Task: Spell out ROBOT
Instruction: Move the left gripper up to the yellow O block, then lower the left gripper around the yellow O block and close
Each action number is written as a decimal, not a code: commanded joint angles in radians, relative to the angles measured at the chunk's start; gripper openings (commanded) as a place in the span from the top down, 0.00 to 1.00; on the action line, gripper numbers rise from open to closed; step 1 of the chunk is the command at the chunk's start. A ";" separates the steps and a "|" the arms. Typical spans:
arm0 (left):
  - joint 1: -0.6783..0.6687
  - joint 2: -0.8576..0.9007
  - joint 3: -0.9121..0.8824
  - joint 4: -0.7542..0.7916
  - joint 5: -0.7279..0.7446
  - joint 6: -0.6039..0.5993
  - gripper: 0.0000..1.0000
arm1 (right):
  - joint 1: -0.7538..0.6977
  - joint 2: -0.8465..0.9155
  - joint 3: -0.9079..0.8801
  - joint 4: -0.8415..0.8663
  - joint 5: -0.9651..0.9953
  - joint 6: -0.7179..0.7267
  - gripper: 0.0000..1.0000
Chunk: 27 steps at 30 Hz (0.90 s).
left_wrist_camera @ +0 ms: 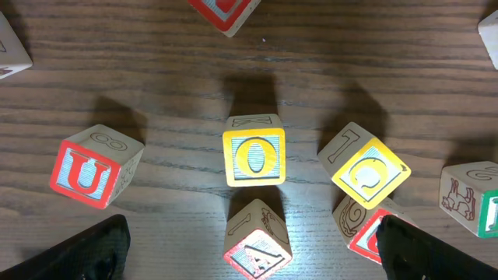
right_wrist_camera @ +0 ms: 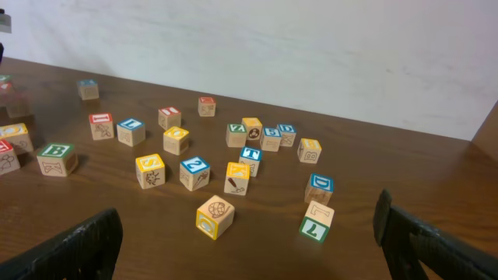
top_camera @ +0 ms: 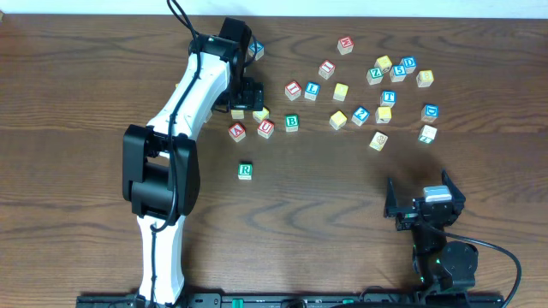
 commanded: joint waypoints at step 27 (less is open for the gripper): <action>0.004 0.020 -0.089 0.093 -0.010 0.021 0.00 | -0.006 -0.003 -0.001 -0.004 -0.005 0.008 0.01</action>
